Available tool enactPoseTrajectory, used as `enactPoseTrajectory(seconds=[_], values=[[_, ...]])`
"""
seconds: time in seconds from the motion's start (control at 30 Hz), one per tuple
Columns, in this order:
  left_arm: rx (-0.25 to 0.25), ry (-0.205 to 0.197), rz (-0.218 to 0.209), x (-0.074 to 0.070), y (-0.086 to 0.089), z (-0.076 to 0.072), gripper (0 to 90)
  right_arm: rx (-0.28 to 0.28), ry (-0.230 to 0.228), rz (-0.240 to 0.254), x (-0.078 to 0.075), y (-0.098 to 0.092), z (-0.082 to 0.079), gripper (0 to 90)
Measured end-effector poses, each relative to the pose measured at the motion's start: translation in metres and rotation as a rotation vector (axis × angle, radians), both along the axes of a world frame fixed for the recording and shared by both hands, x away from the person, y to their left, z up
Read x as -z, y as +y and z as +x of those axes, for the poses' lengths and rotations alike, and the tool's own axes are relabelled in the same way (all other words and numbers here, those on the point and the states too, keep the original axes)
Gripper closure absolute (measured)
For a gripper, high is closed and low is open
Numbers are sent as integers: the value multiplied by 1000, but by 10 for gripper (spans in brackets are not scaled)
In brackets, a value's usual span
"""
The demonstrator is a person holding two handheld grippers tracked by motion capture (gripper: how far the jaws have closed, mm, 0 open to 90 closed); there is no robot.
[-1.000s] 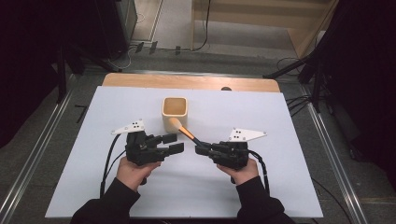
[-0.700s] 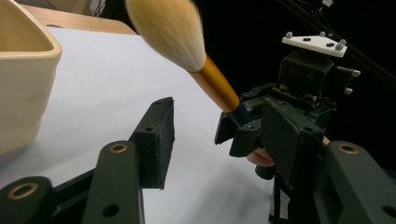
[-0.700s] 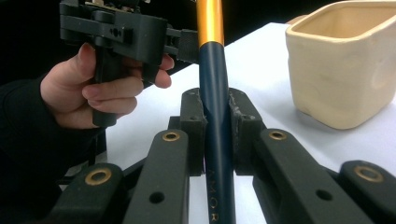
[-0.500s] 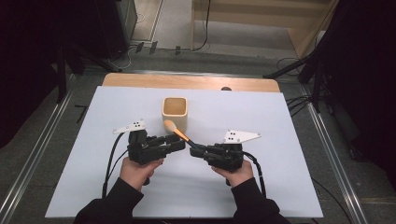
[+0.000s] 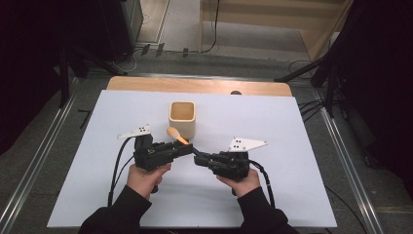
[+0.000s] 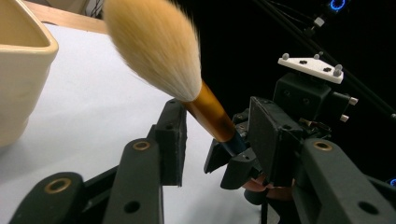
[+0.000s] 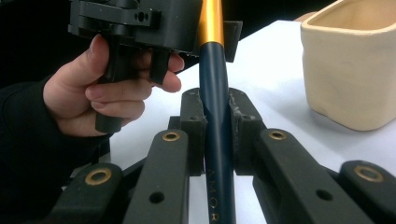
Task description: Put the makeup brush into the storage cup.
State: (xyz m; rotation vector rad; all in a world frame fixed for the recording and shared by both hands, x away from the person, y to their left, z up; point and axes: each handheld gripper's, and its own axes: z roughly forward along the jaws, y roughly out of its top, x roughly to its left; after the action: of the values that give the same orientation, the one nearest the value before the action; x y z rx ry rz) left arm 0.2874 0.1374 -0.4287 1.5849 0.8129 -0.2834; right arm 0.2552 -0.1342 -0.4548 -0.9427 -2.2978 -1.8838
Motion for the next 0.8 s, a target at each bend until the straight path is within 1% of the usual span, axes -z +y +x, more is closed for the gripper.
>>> enactPoseTrajectory(seconds=[0.17,0.27,0.43,0.57,0.67,0.77,0.8], values=[[-1,13,-8,2,1,1,668,-2,-7,-11,1,3,-1,797],[2,38,-45,4,3,3,690,-4,-4,-10,1,4,-1,797],[12,45,-53,5,3,3,744,-19,-2,-29,3,7,-1,796],[34,56,-62,4,4,3,766,-24,-6,-34,4,7,-1,794],[46,53,-63,3,3,3,779,-31,-11,-38,4,8,-2,792],[58,62,-77,2,3,3,791,-36,-17,-35,4,8,-2,789],[59,62,-74,2,3,3,792,-39,-18,-35,4,8,-2,788]])
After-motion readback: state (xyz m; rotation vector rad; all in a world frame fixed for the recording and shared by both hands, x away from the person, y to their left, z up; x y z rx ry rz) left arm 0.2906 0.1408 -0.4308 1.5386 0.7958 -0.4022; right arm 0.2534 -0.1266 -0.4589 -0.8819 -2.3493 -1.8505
